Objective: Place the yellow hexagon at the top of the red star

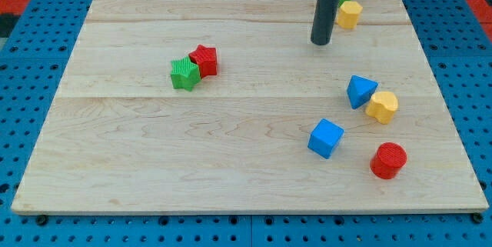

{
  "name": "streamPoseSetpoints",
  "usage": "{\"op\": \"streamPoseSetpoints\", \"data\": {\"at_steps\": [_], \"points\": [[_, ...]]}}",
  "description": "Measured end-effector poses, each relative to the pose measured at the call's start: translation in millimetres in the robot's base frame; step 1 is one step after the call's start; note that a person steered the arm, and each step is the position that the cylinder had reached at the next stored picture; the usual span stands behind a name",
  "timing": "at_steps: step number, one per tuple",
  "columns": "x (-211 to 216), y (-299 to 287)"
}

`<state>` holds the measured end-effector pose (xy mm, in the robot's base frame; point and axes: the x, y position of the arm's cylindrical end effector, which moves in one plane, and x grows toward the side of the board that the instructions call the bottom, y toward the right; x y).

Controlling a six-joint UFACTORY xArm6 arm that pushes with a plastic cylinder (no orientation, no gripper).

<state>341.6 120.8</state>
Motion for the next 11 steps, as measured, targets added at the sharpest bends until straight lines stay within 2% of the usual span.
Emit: {"op": "streamPoseSetpoints", "data": {"at_steps": [1,2,3,4,5,6,7,8,9,10,11], "points": [[-19,84],[-78,123],[-88,41],[-81,-59],[-68,-66],[-101,-45],[-105,51],[-75,110],[-39,-5],[-47,-128],[-55,-138]]}}
